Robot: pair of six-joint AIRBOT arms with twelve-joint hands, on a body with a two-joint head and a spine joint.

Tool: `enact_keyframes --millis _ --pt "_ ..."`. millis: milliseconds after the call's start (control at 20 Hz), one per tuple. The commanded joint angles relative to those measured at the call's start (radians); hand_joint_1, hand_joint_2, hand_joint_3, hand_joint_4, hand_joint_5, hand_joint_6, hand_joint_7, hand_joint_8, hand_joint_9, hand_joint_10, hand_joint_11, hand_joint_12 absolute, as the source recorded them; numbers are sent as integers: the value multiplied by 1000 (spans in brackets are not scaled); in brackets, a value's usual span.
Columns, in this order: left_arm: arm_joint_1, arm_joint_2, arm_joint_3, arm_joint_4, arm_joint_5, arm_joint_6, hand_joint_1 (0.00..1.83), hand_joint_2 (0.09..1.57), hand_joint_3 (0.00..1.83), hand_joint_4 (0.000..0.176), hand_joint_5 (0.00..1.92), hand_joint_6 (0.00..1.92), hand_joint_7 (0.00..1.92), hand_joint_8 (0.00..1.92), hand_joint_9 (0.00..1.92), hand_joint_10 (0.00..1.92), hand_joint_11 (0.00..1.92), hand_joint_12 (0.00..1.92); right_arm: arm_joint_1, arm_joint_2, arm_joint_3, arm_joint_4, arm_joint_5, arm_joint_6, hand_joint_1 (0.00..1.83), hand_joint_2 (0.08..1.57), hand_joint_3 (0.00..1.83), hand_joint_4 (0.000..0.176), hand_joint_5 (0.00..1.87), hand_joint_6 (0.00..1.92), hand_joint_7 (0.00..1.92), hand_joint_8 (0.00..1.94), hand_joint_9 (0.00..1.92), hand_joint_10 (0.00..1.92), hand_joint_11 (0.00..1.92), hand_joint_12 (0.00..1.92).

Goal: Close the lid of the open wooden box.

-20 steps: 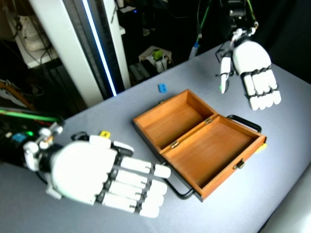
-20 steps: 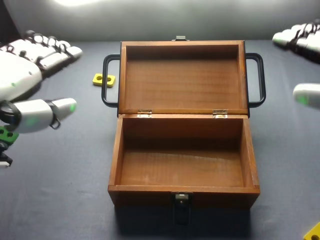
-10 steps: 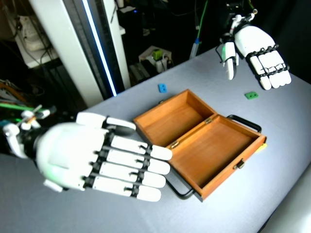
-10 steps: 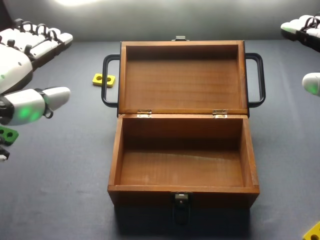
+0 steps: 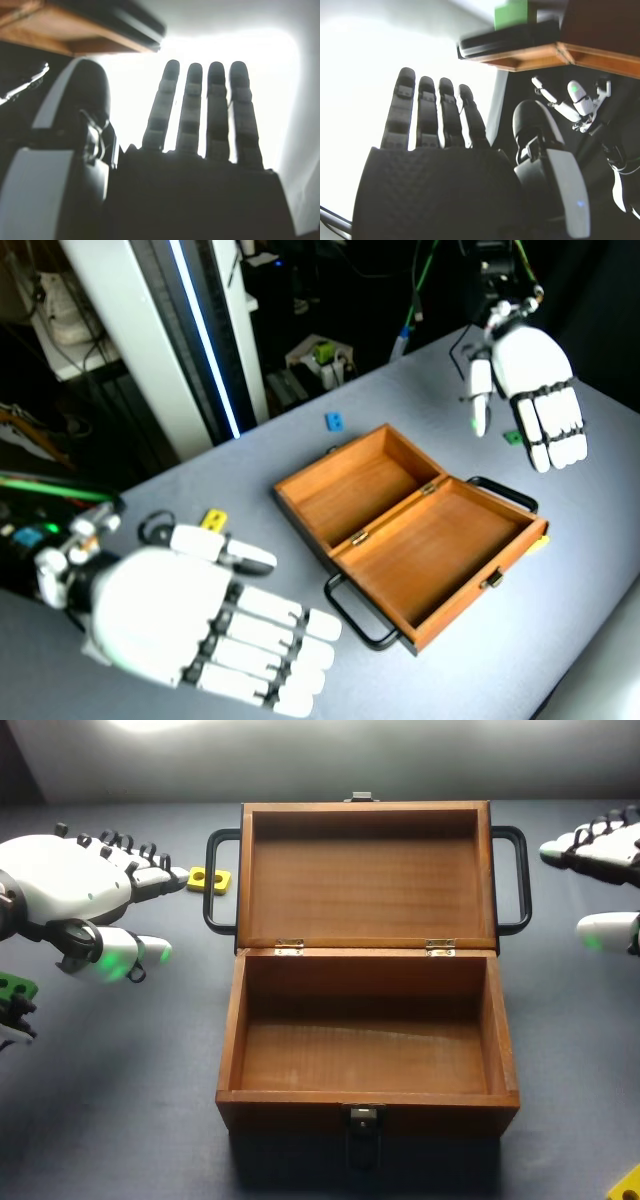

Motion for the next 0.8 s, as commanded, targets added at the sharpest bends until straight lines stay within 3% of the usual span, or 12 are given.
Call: enact_keyframes --millis 0,150,250,300,350,650,750 --pt "-21 -9 8 1 -69 16 0 1478 2 0 69 2 76 2 105 4 152 69 17 -4 11 14 83 3 0 1453 0 0 70 0 61 0 43 0 82 14" --pt "-44 -31 19 18 -26 42 0 1478 2 0 69 2 76 2 105 4 152 68 35 -23 23 -8 52 3 0 1453 0 0 70 0 61 0 43 0 82 14" --pt "-49 -43 21 34 -14 44 0 1346 0 0 90 2 145 8 172 11 178 77 38 -33 28 -12 44 3 0 1439 0 7 40 0 40 0 10 0 52 0" --pt "-53 -51 27 38 -2 46 0 1341 0 0 90 2 148 8 175 11 179 77 38 -37 29 -16 38 3 0 1438 0 9 39 0 39 0 9 0 51 0" --pt "-55 -57 32 38 4 47 0 1455 19 0 100 3 122 3 154 4 180 81 38 -40 30 -19 33 3 59 1481 4 0 52 3 36 0 7 0 82 11" --pt "-66 -88 51 39 21 47 0 1314 0 0 1 0 6 0 15 0 69 27 52 -62 38 -33 14 3 13 1500 1 0 42 1 19 3 2 1 104 10" --pt "-68 -103 59 39 21 47 0 1350 0 0 0 0 0 0 28 9 89 36 53 -70 41 -34 9 3 0 1481 0 0 57 7 41 10 20 7 146 27"
